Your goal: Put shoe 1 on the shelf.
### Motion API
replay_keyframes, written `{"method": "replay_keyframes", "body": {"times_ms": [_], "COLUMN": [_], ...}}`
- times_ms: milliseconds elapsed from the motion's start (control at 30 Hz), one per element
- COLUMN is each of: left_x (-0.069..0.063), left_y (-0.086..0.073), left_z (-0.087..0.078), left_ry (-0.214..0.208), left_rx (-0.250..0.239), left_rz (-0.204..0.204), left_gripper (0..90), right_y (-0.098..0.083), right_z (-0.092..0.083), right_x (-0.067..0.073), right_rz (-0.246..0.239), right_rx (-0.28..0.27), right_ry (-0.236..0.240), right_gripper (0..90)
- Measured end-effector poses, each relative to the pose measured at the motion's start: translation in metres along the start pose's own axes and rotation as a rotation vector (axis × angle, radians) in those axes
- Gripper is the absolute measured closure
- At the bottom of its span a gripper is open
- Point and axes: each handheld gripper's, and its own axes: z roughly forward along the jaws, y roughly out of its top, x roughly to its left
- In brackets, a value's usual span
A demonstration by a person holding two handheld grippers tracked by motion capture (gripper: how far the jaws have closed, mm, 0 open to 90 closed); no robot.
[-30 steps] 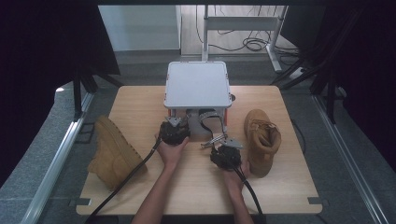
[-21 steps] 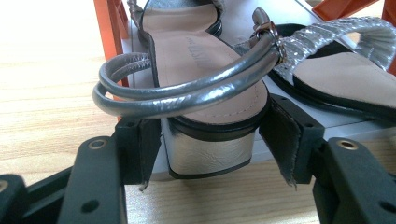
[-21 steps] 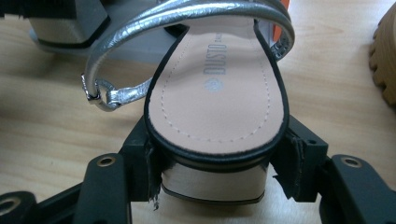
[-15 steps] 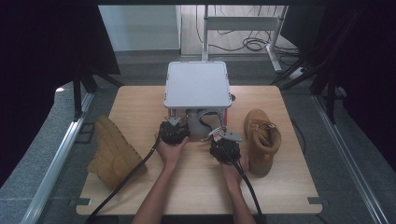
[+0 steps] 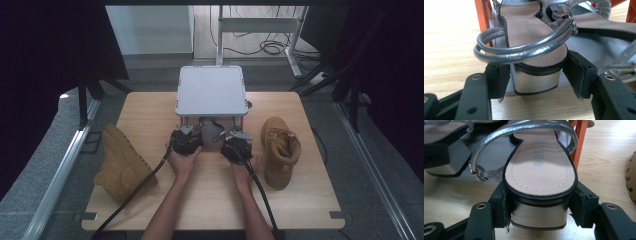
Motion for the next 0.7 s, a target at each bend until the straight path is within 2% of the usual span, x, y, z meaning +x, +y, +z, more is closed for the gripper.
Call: {"method": "replay_keyframes", "body": {"times_ms": [233,633,700], "left_x": [0.0,0.0,0.0], "left_y": [0.0,0.0,0.0], "left_z": [0.0,0.0,0.0], "left_ry": [-0.001,-0.001,-0.002], "left_rx": [0.0,-0.003,-0.002], "left_rz": [0.001,0.002,0.002], "left_gripper": [39.5,39.4,39.4], "right_y": [0.008,0.02,0.02], "right_z": [0.01,0.029,0.031], "right_x": [0.001,0.007,0.01], "right_rz": [0.006,0.053,0.043], "right_rx": [-0.006,-0.015,-0.013], "right_ry": [-0.013,-0.046,-0.058], "right_gripper": [41.6,41.6,41.6]}}
